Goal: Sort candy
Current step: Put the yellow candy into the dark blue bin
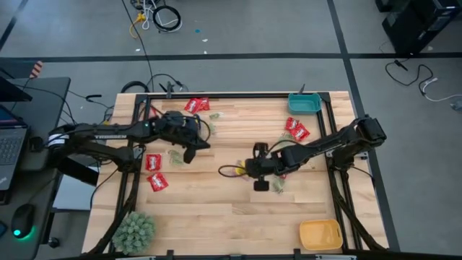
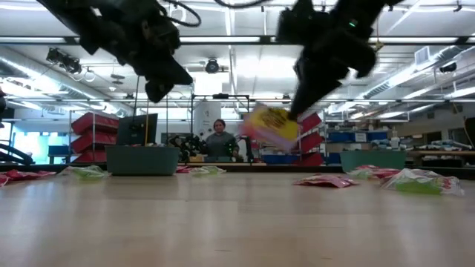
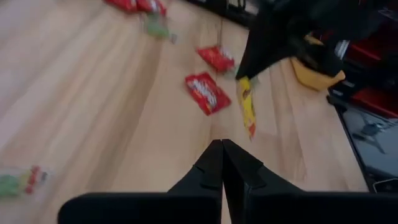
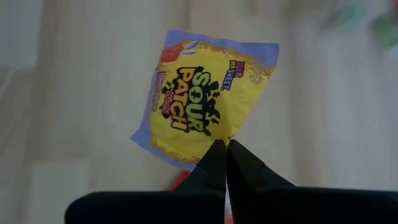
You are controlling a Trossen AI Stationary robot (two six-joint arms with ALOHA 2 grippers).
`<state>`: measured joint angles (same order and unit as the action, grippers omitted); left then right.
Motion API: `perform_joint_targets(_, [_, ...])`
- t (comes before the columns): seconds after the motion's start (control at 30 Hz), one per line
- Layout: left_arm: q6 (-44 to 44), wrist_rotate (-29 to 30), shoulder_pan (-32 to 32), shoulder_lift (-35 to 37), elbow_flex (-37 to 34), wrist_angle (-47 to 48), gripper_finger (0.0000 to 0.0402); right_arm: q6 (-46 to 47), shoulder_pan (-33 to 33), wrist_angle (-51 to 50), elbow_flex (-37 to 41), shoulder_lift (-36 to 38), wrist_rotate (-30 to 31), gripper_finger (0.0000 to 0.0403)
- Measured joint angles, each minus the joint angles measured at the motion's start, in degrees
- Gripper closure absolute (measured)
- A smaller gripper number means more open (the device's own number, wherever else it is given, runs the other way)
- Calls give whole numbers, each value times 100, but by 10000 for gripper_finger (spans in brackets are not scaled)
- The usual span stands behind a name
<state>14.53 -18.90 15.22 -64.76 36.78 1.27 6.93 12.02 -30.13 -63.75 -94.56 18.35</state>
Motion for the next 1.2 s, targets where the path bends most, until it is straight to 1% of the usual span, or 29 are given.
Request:
perform_joint_targets(0.1, [42,-345,4,-351,149,-9,371,-300,-158,118,-274,0,281,403])
perform_joint_targets(0.23, [74,-744,-2,-663,386,-19,325,-697,-355,288,-479,0,327,403])
perform_joint_targets(0.3, [76,-760,-2,-726,454,-26,298,-867,-421,483,-486,0,328,403])
perform_joint_targets(0.47, [78,-738,-2,-773,487,-90,236,-1101,-538,615,-487,0,326,403])
perform_joint_targets(0.57, [107,-693,-30,-865,489,-272,210,-1243,-552,797,-485,-2,323,403])
perform_joint_targets(0.67, [116,-643,-91,-983,489,-580,197,-1356,-550,933,-487,-2,269,403])
perform_joint_targets(0.83, [160,-648,-114,-1079,489,-781,195,-1393,-552,1055,-487,-2,256,403])
perform_joint_targets(0.97, [180,-646,-111,-1072,489,-825,211,-1465,-562,1182,-487,-2,254,403])
perform_joint_targets(1.1, [90,-629,-116,-1072,489,-823,253,-1560,-587,1263,-487,-2,241,403])
perform_joint_targets(1.2, [66,-626,-114,-1072,489,-826,306,-1573,-608,1283,-484,-2,236,403])
